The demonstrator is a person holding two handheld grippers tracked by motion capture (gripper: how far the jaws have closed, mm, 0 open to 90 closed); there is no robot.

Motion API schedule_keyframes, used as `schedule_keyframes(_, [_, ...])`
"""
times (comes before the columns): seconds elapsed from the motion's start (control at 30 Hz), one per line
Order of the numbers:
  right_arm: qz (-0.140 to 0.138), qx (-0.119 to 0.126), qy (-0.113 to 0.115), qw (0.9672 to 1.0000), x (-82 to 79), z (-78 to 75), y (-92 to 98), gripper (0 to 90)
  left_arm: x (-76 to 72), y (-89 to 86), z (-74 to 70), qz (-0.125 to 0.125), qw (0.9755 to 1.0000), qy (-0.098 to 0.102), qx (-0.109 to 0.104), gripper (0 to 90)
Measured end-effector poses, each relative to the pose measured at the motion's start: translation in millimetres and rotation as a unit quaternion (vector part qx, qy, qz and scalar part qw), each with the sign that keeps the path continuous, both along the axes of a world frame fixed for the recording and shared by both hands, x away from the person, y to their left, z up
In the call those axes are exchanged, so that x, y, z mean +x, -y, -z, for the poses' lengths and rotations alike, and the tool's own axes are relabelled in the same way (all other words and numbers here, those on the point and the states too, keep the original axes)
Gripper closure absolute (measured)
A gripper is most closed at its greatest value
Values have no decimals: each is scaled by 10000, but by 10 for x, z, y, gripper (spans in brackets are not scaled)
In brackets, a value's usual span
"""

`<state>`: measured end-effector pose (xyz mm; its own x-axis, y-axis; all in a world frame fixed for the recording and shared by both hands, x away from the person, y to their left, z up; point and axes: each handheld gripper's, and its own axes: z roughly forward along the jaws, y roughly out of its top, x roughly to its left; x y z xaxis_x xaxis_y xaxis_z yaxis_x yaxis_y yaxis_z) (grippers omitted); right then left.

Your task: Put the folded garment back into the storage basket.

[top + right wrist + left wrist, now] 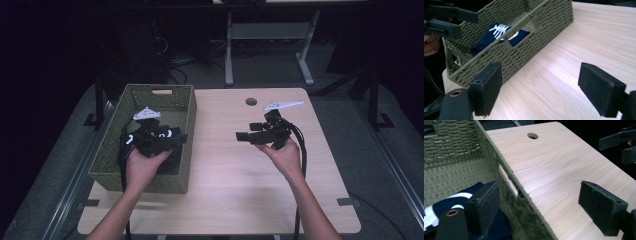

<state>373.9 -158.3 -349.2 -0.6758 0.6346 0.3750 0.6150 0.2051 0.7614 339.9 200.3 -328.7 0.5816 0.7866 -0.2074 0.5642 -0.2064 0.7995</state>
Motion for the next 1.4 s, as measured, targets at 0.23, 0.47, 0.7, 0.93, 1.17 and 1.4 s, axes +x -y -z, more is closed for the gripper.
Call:
schedule_keyframes(0.23, [81,-1,-14,10000,-39,14,143,165,-13,150,-1,103,9999,14,17,166])
schedule_keyframes(0.47, [158,18,-45,9999,-93,54,309,165,-31,318,26,206,9998,25,46,166])
schedule_keyframes(0.7, [294,-22,-63,9995,-171,102,502,166,-78,487,80,365,9993,63,41,167])
schedule_keyframes(0.93, [489,-21,-85,9988,-263,190,733,166,-162,709,132,634,9979,119,64,171])
schedule_keyframes(1.17, [625,-32,-127,9980,-348,263,896,176,-257,889,173,861,9962,126,-3,172])
schedule_keyframes(1.4, [782,-101,-102,9968,-450,336,1071,178,-349,1063,256,1092,9940,93,-41,173])
